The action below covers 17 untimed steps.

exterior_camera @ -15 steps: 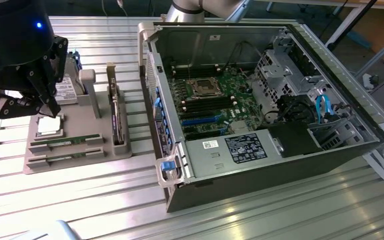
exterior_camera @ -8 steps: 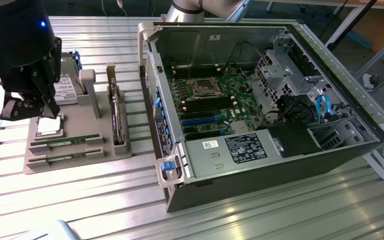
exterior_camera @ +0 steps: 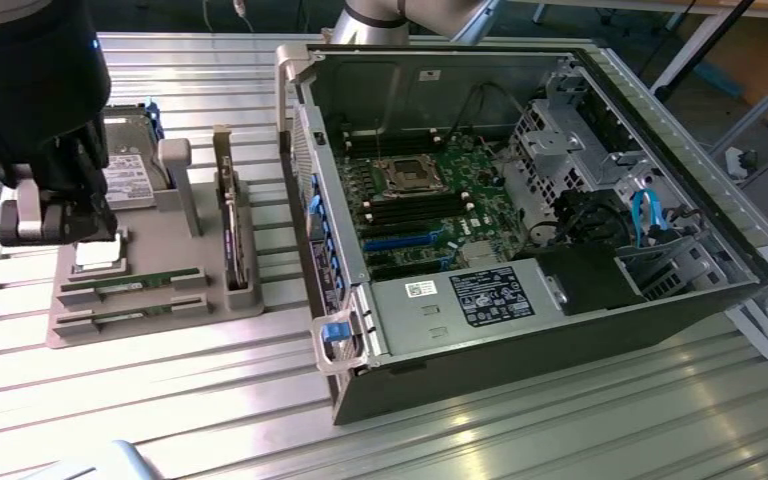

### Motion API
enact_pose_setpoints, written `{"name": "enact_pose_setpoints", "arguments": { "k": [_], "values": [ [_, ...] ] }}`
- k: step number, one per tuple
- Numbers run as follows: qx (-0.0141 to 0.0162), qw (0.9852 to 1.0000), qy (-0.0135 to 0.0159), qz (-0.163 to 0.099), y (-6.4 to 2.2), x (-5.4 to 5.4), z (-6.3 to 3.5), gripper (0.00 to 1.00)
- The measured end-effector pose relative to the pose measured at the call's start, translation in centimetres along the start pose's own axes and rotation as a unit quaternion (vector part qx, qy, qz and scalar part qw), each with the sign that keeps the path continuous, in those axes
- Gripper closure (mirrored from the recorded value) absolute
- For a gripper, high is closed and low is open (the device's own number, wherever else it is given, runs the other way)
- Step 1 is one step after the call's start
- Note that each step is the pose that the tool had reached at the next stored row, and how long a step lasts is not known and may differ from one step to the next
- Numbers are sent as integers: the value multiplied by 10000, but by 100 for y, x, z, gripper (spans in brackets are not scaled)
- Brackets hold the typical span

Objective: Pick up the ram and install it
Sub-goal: 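Pick up the ram and move it above insertion slot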

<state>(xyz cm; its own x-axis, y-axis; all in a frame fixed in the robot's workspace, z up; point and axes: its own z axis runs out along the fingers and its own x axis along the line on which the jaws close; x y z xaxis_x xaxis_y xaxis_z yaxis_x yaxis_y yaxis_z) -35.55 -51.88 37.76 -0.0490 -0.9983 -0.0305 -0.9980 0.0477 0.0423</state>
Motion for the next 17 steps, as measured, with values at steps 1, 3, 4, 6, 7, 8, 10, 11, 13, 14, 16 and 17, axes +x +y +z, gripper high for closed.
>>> {"name": "enact_pose_setpoints", "arguments": {
  "k": [1,3,4,6,7,8,10,11,13,14,16,17],
  "values": [
    [-3,10000,4,-92,0,0,3,90],
    [-4,9999,6,-117,0,0,8,90],
    [-4,9999,6,-117,0,0,10,90],
    [-4,9999,5,-117,0,0,11,90],
    [-4,9999,5,-117,0,0,11,90],
    [-3,9999,5,-117,0,0,12,90],
    [-4,9999,5,-117,0,0,12,90],
    [-4,9999,5,-117,0,0,12,89],
    [-3,9999,5,-117,0,0,12,77],
    [-3,9999,5,-117,0,0,12,71],
    [-3,9999,6,-117,0,0,12,64],
    [-3,9999,6,-117,0,0,12,64]
  ]
}}
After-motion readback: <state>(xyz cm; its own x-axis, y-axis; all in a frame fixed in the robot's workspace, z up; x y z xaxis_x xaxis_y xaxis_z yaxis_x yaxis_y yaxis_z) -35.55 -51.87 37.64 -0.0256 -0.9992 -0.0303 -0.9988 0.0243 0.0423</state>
